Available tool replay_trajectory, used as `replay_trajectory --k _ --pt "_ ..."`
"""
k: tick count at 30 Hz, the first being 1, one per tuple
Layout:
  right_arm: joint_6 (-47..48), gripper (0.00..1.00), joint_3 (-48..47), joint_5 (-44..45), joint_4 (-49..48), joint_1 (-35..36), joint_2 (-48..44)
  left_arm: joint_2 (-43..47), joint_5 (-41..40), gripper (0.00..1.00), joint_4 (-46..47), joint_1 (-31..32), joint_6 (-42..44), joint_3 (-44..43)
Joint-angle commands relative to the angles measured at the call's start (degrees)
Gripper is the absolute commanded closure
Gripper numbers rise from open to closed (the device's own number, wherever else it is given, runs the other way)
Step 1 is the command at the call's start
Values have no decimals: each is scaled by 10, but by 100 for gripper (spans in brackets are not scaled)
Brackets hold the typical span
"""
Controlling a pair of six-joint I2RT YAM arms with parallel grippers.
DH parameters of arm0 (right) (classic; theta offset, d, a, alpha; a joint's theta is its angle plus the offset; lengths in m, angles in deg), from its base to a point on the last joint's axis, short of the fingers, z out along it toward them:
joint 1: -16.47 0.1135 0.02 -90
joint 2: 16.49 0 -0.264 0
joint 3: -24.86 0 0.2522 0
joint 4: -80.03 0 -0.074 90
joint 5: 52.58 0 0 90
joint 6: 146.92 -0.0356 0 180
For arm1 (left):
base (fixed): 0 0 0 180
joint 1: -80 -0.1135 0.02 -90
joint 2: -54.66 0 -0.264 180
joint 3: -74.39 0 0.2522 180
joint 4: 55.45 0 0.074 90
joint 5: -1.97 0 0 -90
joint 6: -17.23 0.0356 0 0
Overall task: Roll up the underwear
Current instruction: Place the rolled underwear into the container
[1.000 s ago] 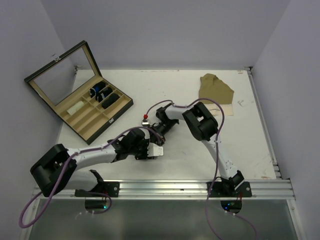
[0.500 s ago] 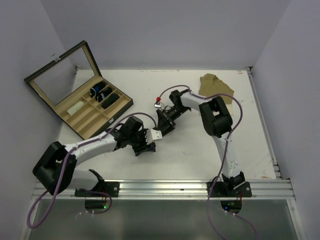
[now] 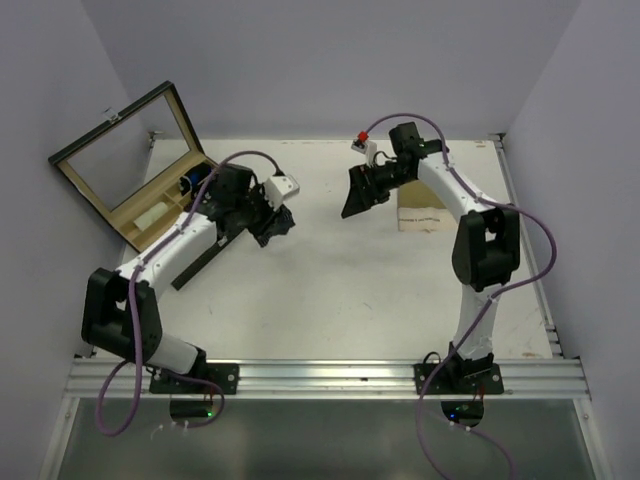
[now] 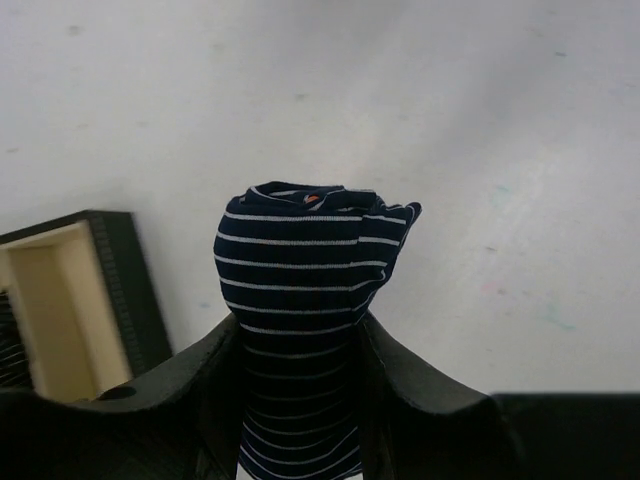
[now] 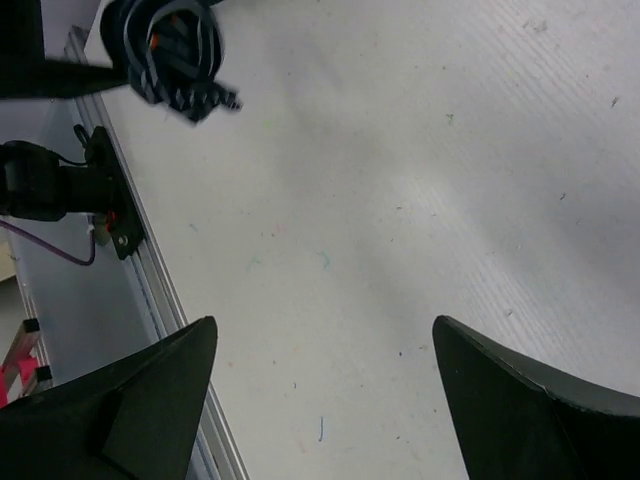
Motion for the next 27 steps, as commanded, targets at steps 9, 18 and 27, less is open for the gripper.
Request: replay_trajectory --k 9,18,27 --pt "-27 6 108 34 -75 4 -98 -97 -293 100 177 -79 115 -110" --pt "-50 2 138 32 -111 4 -104 -140 -365 100 387 -87 199 -20" --pt "-52 1 144 28 -115 4 -98 -142 -338 100 457 -86 229 71"
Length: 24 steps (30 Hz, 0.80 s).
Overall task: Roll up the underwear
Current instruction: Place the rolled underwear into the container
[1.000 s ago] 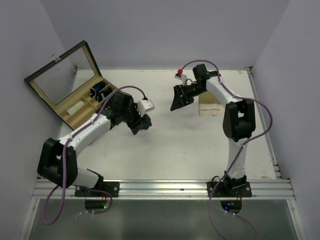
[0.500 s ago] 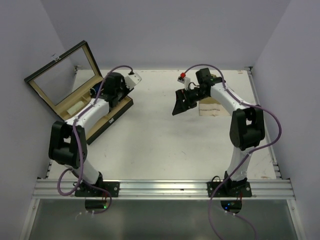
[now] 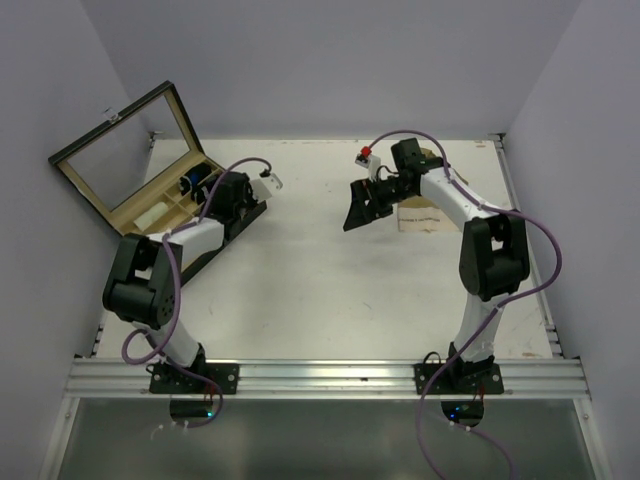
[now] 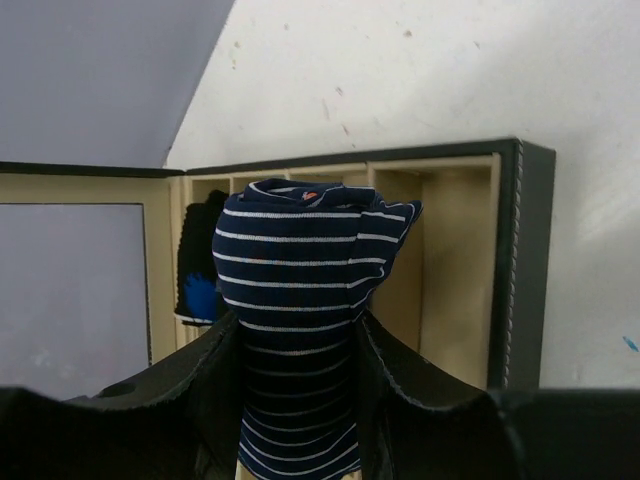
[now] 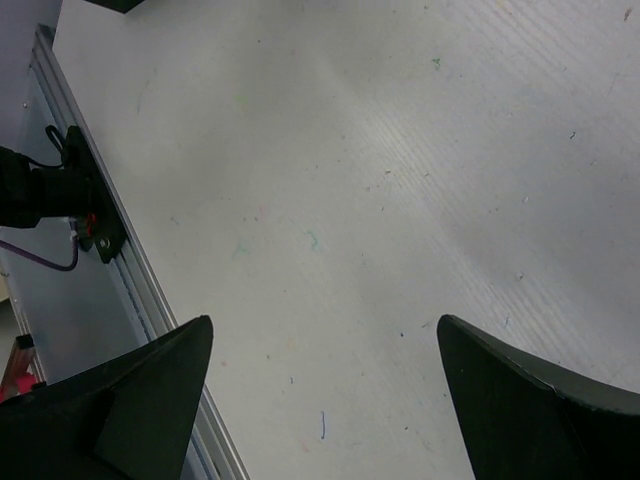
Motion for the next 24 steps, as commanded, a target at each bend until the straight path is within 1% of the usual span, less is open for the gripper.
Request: replay_trajectory --k 1,6,10,14,17,23,24 --pt "-7 1 2 -1 -16 1 -14 2 2 100 81 -2 20 35" --pt "-11 1 0 -5 -17 1 -5 1 5 100 86 -2 7 62" --pt "-12 1 -1 -6 -17 1 1 -1 19 100 50 -2 -9 59" --pt "-12 1 -1 -6 -17 1 7 -13 36 100 13 -3 -32 45" --pt "-11 1 0 -6 -18 1 7 -18 64 100 -13 -4 -52 30" --pt "-7 1 0 -5 -15 1 9 -47 110 100 -98 -22 -85 -19" --pt "-7 1 0 -5 -15 1 10 -51 130 100 -116 -25 -89 -26"
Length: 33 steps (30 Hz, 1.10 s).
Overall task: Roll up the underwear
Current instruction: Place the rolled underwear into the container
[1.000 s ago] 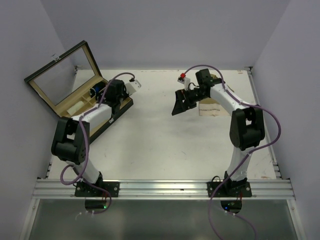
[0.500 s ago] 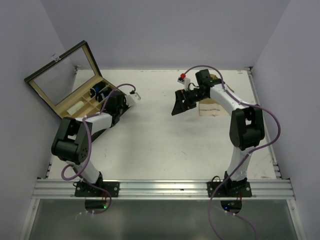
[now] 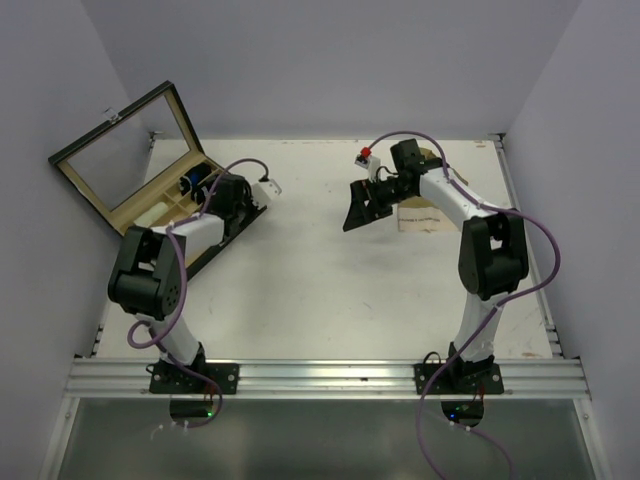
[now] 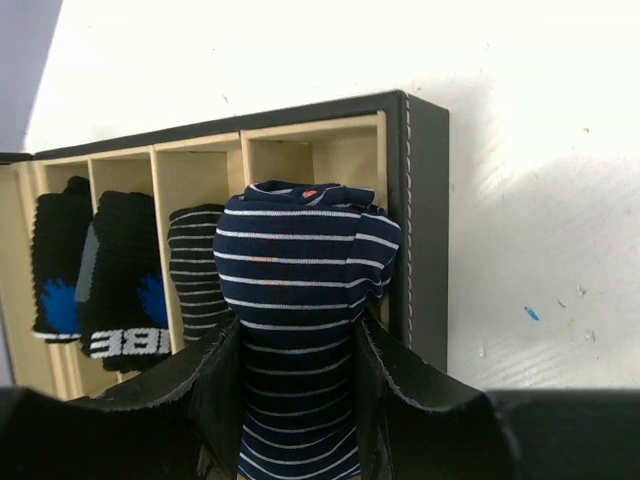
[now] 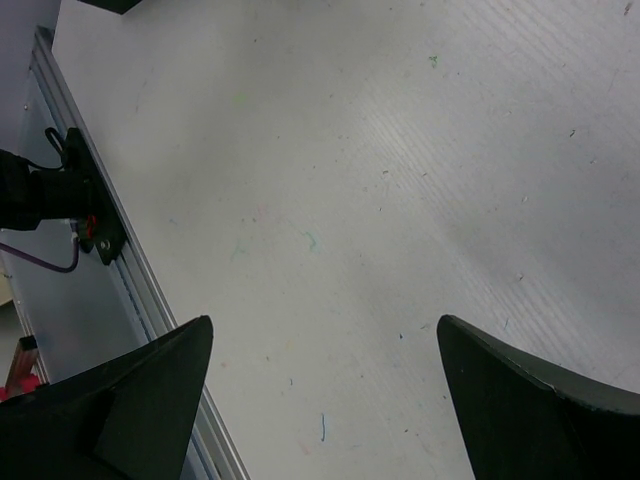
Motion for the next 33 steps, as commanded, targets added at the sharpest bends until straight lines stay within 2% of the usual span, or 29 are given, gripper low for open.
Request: replay_trajectory --k 1,10,22,28,33 --pt "-3 1 -2 -5 -10 1 6 -28 69 100 -82 -18 -44 -50" --pt "-1 1 -14 -11 -2 1 24 -73 187 100 -201 -74 -67 -126" --pt "-5 1 -18 -17 -1 1 35 -87 189 100 -244 -76 -112 -142" --pt "-3 1 -9 -20 -3 1 38 -78 164 100 -230 -69 -117 -121" --pt "-6 1 -13 -27 -3 0 44 -92 177 100 -244 -68 -121 -128"
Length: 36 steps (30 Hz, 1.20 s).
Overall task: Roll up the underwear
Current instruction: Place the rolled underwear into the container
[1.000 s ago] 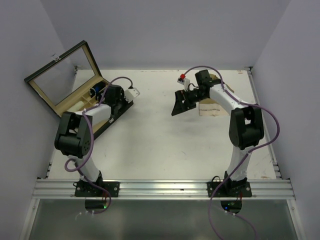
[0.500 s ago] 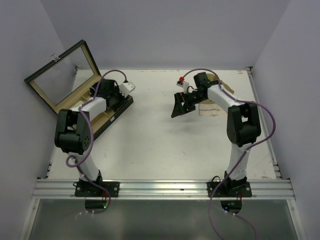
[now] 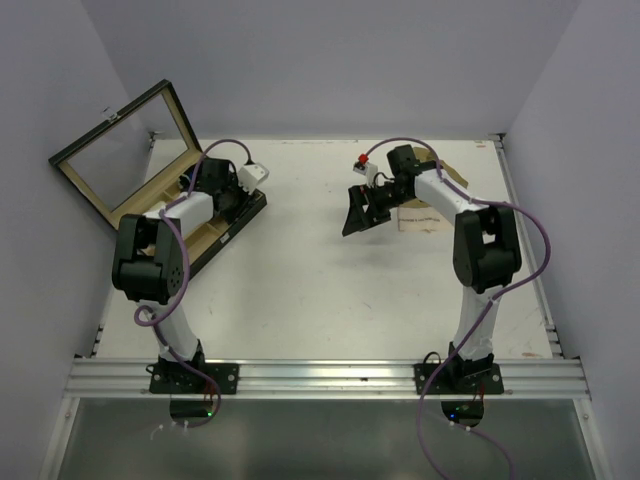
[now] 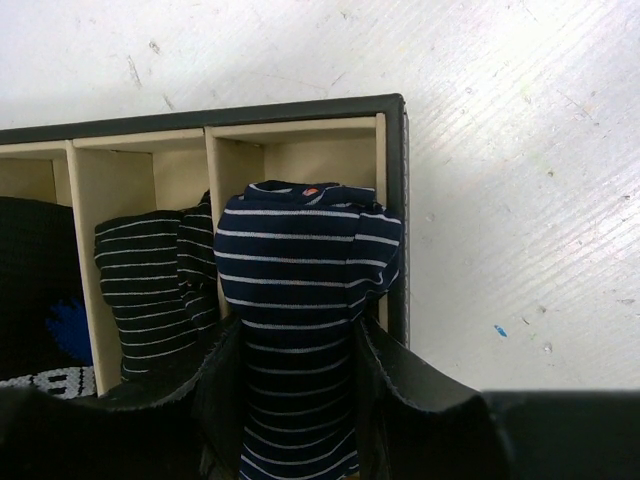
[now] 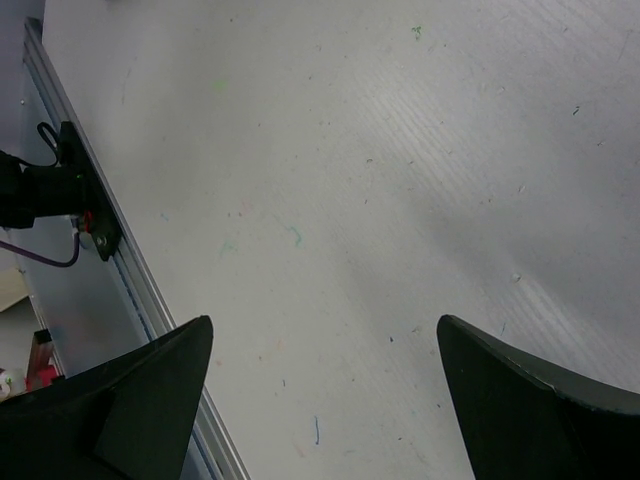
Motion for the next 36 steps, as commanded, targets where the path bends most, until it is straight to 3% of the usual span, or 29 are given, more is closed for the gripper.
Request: replay_trajectory --k 1,9,15,24,36 --pt "-6 1 -14 -25 -3 1 6 -29 12 100 -77 2 -22 8" --pt "0 1 -9 -22 5 1 -1 -87 31 100 -119 -7 -36 -53" --pt "1 1 -12 -21 10 0 0 -94 41 80 -147 -13 -31 -69" --pt "-1 1 -14 -18 11 1 -3 -80 29 61 -163 -16 -24 -75" --pt "-2 1 -17 -22 14 1 -3 -63 24 50 -181 -16 -15 -105"
